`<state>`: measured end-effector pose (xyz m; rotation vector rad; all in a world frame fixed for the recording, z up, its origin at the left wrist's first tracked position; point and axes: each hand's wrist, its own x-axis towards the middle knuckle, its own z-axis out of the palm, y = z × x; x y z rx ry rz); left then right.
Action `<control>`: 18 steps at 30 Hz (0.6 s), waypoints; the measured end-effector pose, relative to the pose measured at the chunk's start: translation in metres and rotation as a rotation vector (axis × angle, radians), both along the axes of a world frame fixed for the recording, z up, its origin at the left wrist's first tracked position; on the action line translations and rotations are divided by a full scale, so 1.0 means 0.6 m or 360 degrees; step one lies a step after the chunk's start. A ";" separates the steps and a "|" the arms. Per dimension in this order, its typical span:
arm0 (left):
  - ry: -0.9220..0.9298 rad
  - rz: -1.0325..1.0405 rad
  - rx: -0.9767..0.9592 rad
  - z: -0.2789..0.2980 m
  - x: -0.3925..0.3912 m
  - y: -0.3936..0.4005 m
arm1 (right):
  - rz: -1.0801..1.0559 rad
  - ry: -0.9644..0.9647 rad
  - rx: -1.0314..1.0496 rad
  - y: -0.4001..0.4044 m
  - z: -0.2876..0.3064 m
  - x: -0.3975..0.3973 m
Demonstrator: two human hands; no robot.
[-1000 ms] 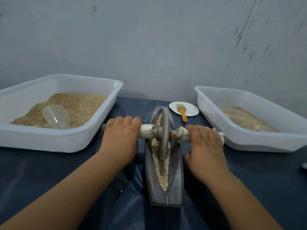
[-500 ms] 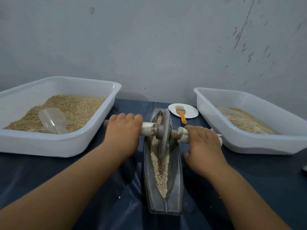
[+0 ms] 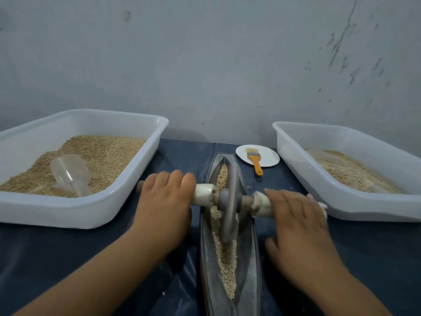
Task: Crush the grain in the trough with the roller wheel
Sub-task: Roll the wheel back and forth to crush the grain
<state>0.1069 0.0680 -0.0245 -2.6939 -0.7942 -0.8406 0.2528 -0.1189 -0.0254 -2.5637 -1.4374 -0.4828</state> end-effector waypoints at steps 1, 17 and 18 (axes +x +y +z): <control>0.0115 0.0089 -0.0043 0.009 0.020 0.013 | -0.0037 0.0025 -0.0002 0.022 0.009 0.014; 0.0094 -0.0157 0.0074 -0.003 -0.087 -0.078 | 0.0104 -0.0008 0.0066 -0.065 -0.018 -0.032; 0.0134 -0.0135 0.0076 -0.004 -0.081 -0.076 | 0.0084 0.0061 -0.0008 -0.061 -0.013 -0.031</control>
